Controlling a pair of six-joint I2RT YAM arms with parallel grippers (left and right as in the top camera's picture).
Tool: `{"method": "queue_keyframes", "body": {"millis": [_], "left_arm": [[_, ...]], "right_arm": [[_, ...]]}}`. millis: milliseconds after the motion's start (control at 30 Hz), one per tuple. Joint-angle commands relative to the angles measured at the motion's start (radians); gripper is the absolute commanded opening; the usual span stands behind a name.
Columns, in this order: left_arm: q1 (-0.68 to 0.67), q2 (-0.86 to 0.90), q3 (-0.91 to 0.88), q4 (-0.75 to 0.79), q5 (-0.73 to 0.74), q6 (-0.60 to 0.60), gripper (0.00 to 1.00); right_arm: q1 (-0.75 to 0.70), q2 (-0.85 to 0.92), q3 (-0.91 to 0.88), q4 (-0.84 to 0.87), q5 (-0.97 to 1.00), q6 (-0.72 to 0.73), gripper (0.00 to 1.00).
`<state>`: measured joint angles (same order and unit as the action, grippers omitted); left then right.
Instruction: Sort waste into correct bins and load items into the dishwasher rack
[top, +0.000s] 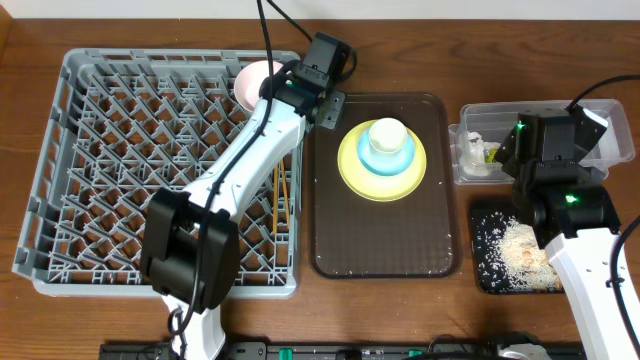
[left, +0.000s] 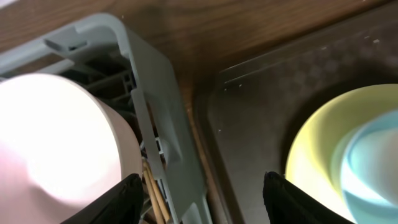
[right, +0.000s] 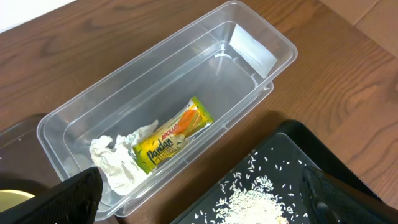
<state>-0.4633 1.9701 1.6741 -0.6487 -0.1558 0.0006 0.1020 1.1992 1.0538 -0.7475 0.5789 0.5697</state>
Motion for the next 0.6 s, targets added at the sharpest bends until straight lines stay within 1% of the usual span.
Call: {"method": "queue_keyframes", "body": {"millis": [0,233,567], "left_arm": [[0.029,-0.002,0.01,0.003,0.006,0.003,0.64],[0.066,-0.002,0.01,-0.001,0.007,0.003,0.64],[0.056,-0.045,0.01,-0.001,0.018,-0.002,0.64]], "right_arm": [[-0.003,-0.008,0.01,-0.002,0.014,0.013,0.99],[-0.003,-0.008,0.01,-0.002,0.014,0.013,0.99],[-0.003,-0.008,0.01,-0.002,0.014,0.013,0.99]]}}
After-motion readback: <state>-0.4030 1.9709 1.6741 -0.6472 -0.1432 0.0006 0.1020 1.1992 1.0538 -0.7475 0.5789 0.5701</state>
